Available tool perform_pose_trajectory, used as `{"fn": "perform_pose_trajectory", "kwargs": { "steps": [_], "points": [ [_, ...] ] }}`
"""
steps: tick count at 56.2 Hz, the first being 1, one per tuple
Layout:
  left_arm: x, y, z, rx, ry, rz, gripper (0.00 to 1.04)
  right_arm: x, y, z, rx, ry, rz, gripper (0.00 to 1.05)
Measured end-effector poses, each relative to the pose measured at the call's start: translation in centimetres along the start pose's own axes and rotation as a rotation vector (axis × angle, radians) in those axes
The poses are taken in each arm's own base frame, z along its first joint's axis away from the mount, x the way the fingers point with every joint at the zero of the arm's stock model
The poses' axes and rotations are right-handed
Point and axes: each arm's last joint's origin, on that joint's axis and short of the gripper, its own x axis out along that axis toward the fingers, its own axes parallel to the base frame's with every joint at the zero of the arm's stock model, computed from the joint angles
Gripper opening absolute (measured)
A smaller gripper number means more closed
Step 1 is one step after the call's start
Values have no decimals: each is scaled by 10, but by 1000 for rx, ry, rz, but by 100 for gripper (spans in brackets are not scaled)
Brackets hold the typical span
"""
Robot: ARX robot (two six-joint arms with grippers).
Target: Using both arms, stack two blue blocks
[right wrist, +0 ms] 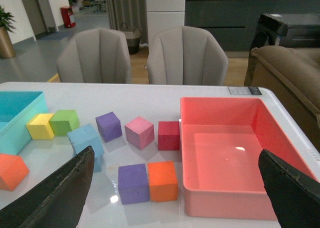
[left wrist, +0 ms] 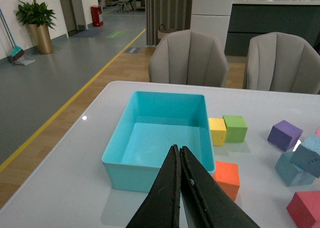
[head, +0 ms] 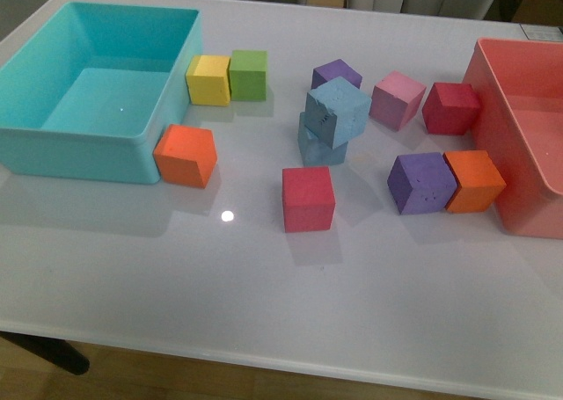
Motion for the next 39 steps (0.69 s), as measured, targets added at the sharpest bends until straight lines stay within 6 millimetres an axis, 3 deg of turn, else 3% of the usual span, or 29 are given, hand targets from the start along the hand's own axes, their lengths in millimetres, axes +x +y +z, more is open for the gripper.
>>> {"fn": "perform_pose_trajectory", "kwargs": {
  "steps": [39],
  "points": [
    [-18, 0, -3, 0, 5, 0, 2, 0, 0, 0, 0, 0, 0, 96]
  ]
}}
